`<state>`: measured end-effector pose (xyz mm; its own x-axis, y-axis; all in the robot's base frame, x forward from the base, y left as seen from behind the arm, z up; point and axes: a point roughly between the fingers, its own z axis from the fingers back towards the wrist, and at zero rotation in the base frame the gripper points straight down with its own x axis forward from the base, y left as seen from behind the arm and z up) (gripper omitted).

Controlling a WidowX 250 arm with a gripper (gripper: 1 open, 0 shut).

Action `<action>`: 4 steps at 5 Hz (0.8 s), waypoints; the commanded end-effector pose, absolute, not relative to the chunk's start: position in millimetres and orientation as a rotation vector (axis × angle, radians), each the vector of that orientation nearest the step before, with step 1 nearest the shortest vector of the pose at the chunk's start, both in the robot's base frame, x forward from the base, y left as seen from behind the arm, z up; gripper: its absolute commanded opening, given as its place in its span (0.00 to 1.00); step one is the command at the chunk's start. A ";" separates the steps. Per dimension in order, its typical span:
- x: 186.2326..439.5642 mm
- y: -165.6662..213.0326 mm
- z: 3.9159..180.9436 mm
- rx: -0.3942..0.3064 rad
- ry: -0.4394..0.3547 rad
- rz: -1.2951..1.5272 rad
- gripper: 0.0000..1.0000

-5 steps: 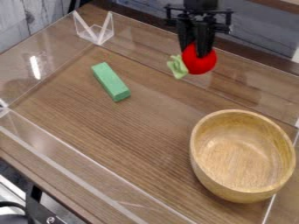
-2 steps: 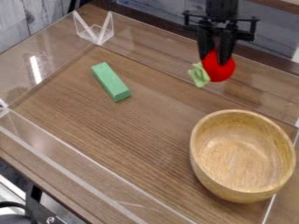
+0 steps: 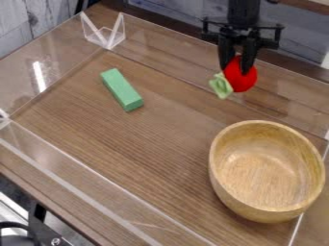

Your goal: Move the red object to the right side of the table

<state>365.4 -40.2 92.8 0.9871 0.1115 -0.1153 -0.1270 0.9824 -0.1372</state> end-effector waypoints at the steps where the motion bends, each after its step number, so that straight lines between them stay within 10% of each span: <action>1: 374.9 -46.2 109.6 -0.134 0.019 0.153 0.00; 4: 371.2 -50.9 104.7 -0.085 -0.034 0.156 0.00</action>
<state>366.3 -53.0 74.9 0.9867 0.1521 -0.0570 -0.1559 0.9854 -0.0688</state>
